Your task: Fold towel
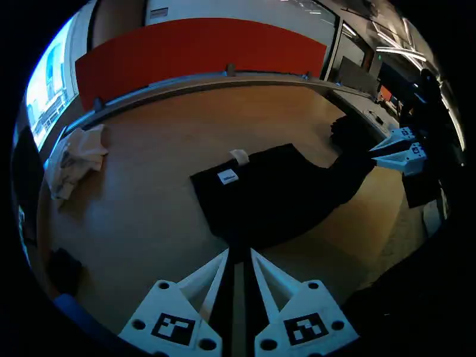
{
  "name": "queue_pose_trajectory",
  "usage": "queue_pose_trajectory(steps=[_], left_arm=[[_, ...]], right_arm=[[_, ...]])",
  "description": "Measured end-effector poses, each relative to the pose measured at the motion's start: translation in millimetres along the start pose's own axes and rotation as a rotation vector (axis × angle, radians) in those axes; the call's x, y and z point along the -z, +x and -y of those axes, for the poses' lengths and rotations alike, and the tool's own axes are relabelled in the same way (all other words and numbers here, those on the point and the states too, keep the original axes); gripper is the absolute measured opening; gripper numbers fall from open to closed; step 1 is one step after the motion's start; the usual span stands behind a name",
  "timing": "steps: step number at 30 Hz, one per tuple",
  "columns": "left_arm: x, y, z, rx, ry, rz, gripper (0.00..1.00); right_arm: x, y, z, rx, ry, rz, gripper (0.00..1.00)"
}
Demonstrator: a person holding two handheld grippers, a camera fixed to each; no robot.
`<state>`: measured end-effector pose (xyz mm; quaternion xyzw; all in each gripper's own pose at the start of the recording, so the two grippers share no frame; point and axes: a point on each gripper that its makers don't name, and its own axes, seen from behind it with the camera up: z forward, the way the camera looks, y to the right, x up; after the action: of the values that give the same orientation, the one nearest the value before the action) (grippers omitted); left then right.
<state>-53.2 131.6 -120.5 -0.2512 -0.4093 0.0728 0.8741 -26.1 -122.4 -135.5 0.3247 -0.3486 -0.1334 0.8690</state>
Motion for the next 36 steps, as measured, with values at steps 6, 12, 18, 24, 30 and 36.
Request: queue_pose_trajectory(steps=[6, 12, 18, 24, 30, 36], left_arm=[[-16.6, 11.9, 8.8, 0.001, 0.005, -0.011, 0.10], [-40.2, 25.4, 21.7, -0.012, 0.023, -0.020, 0.10], [-62.4, 40.7, 34.8, 0.001, 0.041, -0.031, 0.10], [-79.9, 49.3, 46.9, 0.019, 0.063, -0.032, 0.10], [-87.9, 57.2, 51.2, 0.021, 0.073, -0.038, 0.10], [-94.0, 55.7, 53.3, 0.013, 0.077, -0.027, 0.10]], right_arm=[[-15.4, 5.7, -14.9, -0.005, -0.013, 0.006, 0.12], [-35.9, 9.7, -32.0, -0.014, -0.031, 0.017, 0.12], [-58.6, 11.0, -49.0, -0.037, -0.047, 0.030, 0.12], [-77.2, 13.8, -64.1, -0.055, -0.064, 0.032, 0.12], [-88.7, 14.8, -72.9, -0.063, -0.074, 0.039, 0.12], [-95.0, 12.1, -74.1, -0.067, -0.075, 0.048, 0.12]])
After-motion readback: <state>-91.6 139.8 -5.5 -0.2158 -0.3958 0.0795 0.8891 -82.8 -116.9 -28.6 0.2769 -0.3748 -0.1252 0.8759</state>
